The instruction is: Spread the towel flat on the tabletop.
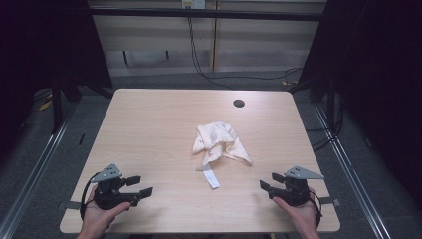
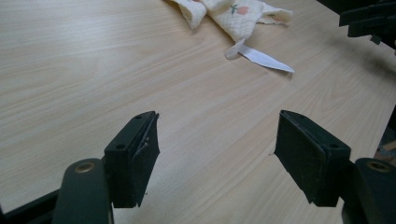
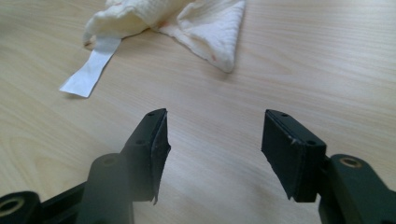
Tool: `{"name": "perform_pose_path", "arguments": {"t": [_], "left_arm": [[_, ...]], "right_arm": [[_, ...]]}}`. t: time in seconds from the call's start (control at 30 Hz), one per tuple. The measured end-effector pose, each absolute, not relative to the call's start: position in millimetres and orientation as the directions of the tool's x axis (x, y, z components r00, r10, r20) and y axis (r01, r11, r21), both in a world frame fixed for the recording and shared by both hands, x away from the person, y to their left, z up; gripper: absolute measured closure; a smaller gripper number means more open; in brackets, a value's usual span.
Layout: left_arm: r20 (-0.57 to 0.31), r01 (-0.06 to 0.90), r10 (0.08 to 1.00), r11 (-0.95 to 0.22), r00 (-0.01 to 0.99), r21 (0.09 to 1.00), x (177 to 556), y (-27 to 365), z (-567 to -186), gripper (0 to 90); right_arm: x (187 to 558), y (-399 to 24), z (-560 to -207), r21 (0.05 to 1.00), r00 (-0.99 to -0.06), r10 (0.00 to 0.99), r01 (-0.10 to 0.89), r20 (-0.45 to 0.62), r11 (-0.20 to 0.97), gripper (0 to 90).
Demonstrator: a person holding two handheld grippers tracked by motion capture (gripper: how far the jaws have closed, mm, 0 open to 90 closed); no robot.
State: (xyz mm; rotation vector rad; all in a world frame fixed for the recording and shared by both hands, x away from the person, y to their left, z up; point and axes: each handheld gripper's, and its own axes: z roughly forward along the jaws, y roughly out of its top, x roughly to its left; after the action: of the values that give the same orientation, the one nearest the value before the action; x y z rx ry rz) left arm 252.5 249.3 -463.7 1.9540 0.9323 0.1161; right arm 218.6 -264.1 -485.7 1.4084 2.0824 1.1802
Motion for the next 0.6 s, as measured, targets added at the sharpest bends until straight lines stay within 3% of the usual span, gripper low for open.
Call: {"name": "perform_pose_path", "arguments": {"t": [0.6], "left_arm": [[-0.252, 0.537, 0.640, -0.299, 0.726, 0.789, 250.9, 247.6, -462.4, 28.4]], "right_arm": [[213.8, -248.1, -476.3, 0.791, -0.556, 0.798, 0.586, 0.231, 0.179, 44.6]]}}
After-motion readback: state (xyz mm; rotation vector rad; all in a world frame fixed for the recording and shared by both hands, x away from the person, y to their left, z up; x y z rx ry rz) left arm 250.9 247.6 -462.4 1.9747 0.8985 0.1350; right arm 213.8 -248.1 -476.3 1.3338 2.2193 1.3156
